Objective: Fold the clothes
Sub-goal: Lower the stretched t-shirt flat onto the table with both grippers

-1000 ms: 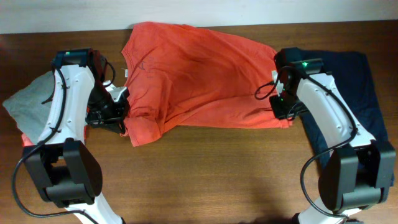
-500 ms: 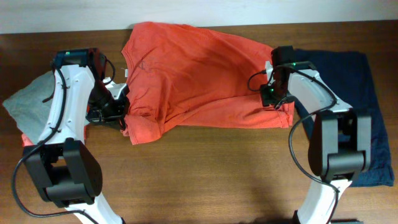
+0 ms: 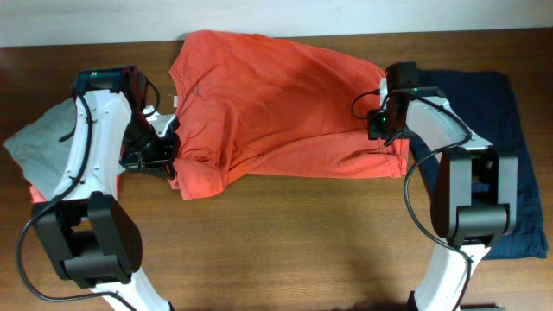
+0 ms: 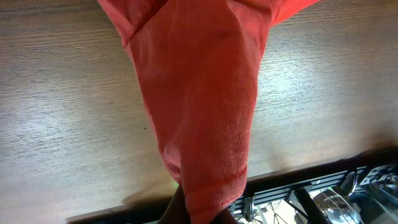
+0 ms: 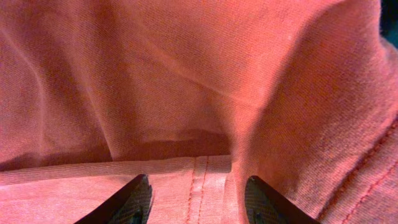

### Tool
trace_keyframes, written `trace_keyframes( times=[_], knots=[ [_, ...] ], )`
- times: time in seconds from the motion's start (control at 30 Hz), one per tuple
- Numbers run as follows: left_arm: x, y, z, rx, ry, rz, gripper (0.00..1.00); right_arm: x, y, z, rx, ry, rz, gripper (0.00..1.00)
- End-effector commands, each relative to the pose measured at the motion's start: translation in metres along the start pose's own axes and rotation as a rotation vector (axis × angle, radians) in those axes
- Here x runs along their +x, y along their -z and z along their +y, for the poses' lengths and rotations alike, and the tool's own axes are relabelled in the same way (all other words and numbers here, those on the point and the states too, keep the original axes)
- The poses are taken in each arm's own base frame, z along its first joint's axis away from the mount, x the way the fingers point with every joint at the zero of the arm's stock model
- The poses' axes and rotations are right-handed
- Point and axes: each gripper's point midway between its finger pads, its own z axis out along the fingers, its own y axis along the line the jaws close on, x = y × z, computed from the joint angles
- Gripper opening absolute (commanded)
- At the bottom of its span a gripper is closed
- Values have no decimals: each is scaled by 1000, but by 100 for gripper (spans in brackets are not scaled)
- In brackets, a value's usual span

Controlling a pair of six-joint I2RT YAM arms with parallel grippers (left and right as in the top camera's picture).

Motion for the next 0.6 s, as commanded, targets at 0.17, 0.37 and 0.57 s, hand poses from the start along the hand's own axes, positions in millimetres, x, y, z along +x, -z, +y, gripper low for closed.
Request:
trace_keyframes(
  times=[0.17, 0.37, 0.57],
  knots=[
    [2, 7, -5, 7, -24, -28, 0, 17, -29, 2, -12, -14, 73, 45],
    [2, 7, -5, 7, -25, -28, 0, 18, -27, 1, -9, -14, 78, 17],
    [2, 7, -5, 7, -24, -28, 0, 13, -7, -16, 86, -10, 88, 19]
  ],
)
